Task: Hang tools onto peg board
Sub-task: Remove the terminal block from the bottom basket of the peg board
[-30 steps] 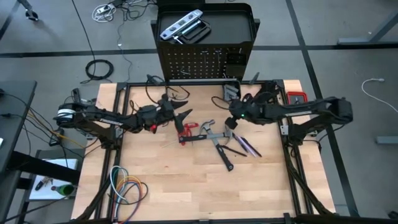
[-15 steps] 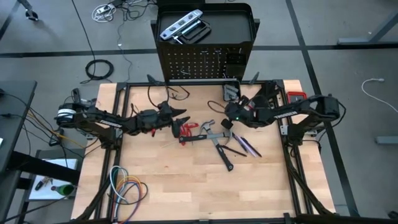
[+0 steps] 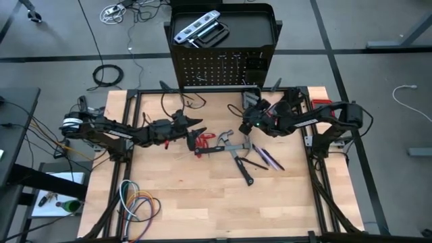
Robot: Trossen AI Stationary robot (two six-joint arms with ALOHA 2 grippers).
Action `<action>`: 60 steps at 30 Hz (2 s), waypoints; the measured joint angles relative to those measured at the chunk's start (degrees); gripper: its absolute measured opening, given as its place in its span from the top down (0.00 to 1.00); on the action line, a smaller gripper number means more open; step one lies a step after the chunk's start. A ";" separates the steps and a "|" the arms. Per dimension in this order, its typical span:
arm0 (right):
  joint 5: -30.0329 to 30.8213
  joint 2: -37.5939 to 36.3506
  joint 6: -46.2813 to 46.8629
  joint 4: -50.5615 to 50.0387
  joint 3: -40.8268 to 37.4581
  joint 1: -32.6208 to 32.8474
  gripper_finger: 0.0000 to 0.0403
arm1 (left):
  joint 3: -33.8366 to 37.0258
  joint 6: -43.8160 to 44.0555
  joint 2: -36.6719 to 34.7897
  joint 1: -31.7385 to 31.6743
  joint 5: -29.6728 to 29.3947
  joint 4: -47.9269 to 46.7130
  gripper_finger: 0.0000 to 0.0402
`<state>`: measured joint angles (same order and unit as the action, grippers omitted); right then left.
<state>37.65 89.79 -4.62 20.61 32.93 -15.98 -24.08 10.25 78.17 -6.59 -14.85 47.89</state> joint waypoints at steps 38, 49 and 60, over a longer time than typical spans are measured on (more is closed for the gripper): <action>-4.43 5.82 -8.28 7.43 0.05 -9.10 0.98 | 0.00 -4.08 0.00 -0.04 -2.57 0.47 0.49; -0.19 5.82 -8.83 7.78 0.00 -7.97 0.97 | 0.00 -5.52 0.00 -0.04 -2.69 0.53 0.49; 18.10 5.82 -5.90 7.67 0.10 -5.61 0.79 | 0.00 -5.50 0.00 -0.04 -2.71 0.16 0.49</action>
<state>55.76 95.61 -10.52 28.28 33.02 -21.59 -24.08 4.75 78.17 -6.63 -17.56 48.05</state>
